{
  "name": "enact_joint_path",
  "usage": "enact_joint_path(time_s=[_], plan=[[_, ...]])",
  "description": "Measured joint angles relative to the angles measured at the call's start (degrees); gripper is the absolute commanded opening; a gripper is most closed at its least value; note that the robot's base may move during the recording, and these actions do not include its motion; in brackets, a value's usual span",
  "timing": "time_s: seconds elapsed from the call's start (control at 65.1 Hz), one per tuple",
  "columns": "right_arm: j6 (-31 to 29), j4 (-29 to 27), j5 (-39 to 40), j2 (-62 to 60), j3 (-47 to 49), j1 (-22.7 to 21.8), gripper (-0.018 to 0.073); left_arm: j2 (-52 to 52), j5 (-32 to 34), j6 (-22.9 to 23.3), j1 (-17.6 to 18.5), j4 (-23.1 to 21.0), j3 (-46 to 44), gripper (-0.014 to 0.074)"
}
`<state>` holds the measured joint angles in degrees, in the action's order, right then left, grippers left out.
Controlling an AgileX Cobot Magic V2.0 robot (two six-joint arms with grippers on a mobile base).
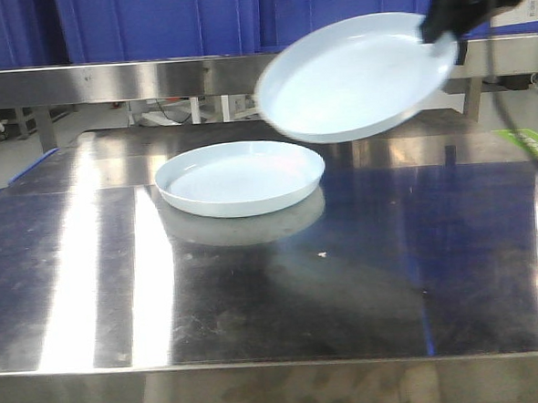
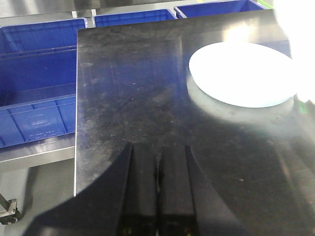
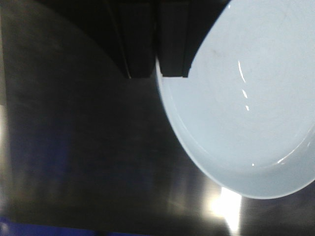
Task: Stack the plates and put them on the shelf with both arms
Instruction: 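Lift the plate with the right gripper and lower it onto the centre plate, then open the right gripper and raise it off the stacked plates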
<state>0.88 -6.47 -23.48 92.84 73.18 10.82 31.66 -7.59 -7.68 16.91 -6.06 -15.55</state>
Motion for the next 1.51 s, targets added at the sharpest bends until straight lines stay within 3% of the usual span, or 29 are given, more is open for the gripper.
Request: enact_joint_path(time_s=[0.277, 0.615, 0.968, 1.045, 1.245, 1.506], plan=[[0.00, -0.14, 2.76, 8.65, 5.57, 7.85, 0.0056, 0.00, 0.00, 0.00, 0.00, 0.00, 0.00, 0.0100], [0.00, -0.14, -1.15, 18.37, 16.78, 9.79, 0.0056, 0.00, 0.00, 0.00, 0.00, 0.00, 0.00, 0.0100], [0.00, -0.14, -2.93, 20.37, 18.42, 9.92, 0.0067, 0.00, 0.00, 0.00, 0.00, 0.00, 0.00, 0.0100], [0.00, -0.14, -2.93, 20.37, 18.47, 9.92, 0.0135, 0.00, 0.00, 0.00, 0.00, 0.00, 0.00, 0.0100], [0.00, -0.14, -3.03, 20.37, 18.47, 9.92, 0.0476, 0.00, 0.00, 0.00, 0.00, 0.00, 0.00, 0.0100], [0.00, -0.14, -5.09, 20.37, 18.47, 9.92, 0.0477, 0.00, 0.00, 0.00, 0.00, 0.00, 0.00, 0.0100]])
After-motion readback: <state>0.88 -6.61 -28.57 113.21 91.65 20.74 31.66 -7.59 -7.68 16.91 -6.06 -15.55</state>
